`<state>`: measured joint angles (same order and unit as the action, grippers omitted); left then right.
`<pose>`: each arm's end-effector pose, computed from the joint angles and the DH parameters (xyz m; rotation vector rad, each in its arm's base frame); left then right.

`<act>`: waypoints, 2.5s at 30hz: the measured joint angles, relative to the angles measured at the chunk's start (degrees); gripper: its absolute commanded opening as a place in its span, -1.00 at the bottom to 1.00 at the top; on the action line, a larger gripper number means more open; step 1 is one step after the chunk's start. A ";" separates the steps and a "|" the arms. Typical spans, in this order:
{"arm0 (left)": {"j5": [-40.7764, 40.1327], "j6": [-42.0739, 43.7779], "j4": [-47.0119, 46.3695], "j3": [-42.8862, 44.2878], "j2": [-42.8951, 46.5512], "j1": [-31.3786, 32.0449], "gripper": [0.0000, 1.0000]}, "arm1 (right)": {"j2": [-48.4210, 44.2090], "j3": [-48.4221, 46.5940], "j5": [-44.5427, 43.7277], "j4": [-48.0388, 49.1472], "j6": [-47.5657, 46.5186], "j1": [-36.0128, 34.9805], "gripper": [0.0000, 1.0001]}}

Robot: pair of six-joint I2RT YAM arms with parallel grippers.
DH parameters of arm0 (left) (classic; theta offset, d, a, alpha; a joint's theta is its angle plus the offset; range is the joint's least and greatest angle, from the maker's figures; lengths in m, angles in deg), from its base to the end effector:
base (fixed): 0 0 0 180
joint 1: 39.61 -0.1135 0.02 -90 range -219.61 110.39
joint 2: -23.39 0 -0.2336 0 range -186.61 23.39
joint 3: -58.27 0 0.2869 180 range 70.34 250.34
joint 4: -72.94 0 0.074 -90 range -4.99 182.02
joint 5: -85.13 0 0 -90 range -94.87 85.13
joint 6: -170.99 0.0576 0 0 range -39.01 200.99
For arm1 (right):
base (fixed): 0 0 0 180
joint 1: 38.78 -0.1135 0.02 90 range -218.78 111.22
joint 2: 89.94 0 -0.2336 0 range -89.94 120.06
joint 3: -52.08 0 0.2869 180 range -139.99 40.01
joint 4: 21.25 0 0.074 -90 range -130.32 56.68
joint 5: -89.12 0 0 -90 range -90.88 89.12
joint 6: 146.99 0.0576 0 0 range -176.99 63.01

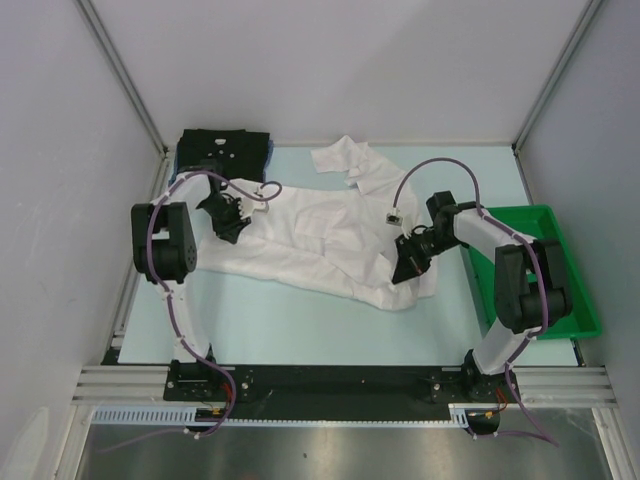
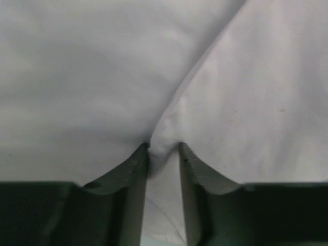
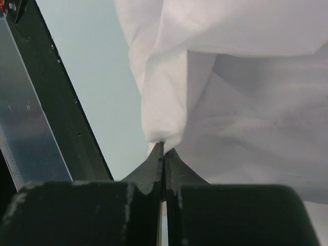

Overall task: Fold and stack the long sleeve shirts
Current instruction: Flatten the shirt out

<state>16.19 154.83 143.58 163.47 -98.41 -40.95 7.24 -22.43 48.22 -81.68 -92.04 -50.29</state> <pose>0.4246 -0.0108 0.1025 1.6987 2.2952 -0.3786 0.3121 0.1080 0.1238 -1.1042 2.3835 1.1419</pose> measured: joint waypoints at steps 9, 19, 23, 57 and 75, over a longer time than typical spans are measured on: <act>0.35 3.41 1.86 -10.14 9.14 -2.05 -1.00 | -1.99 -0.04 -2.10 -6.93 -8.74 -0.55 -1.00; -0.94 10.56 6.88 -32.00 36.11 -5.66 -0.97 | -10.62 5.97 -7.10 -12.46 -22.91 -4.52 -1.00; -3.13 15.04 8.39 -40.44 40.76 -7.76 -0.48 | -14.49 10.58 -9.99 -13.29 -28.79 -8.50 -0.92; 10.43 -10.78 -2.62 -24.94 37.33 -9.53 0.81 | 38.47 -55.06 -20.41 14.25 21.53 13.07 0.34; 8.02 -16.81 -8.04 -28.68 39.19 -9.49 0.82 | 47.01 -60.19 -15.67 15.96 24.41 11.65 -1.00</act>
<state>24.21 138.02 135.54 134.79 -59.22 -50.44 54.26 -82.62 32.55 -65.73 -67.62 -38.64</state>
